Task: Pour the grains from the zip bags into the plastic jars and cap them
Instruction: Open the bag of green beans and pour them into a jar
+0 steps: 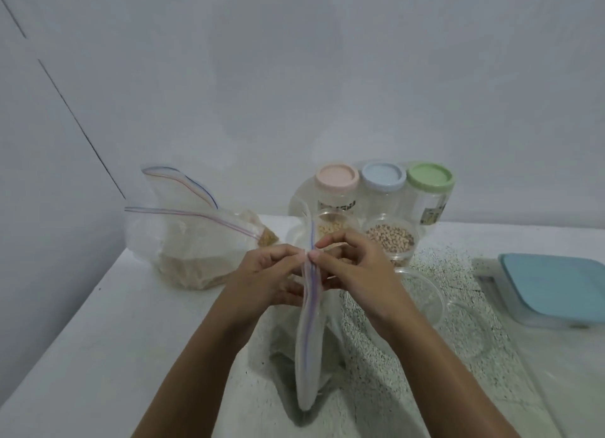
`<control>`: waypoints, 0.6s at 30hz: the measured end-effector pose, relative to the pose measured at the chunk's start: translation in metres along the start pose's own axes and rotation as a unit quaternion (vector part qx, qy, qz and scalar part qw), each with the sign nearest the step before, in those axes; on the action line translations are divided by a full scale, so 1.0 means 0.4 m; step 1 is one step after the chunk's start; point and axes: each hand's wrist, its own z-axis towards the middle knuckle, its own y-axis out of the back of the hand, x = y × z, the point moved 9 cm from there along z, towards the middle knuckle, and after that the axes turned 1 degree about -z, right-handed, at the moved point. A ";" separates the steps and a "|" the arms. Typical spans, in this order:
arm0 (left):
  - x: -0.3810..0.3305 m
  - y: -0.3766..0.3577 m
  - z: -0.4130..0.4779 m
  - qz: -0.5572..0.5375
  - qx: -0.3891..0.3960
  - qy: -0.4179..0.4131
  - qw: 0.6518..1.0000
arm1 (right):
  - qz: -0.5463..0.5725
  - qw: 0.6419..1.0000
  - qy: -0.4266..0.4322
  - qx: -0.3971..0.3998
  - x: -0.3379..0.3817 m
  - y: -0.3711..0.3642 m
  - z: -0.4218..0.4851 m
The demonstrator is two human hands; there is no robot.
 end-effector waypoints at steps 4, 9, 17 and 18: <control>0.017 -0.007 -0.013 0.003 -0.010 -0.021 1.000 | -0.035 0.999 0.014 -0.017 -0.016 0.015 -0.016; 0.027 0.011 -0.019 0.052 -0.025 -0.063 0.996 | -0.039 0.999 0.027 0.001 -0.015 0.011 -0.035; 0.013 0.011 -0.032 0.152 -0.017 -0.114 0.982 | -0.071 0.997 0.034 -0.002 -0.021 0.012 -0.039; 0.007 0.025 -0.032 0.164 -0.028 -0.116 0.979 | -0.085 0.996 0.038 -0.013 -0.016 0.019 -0.035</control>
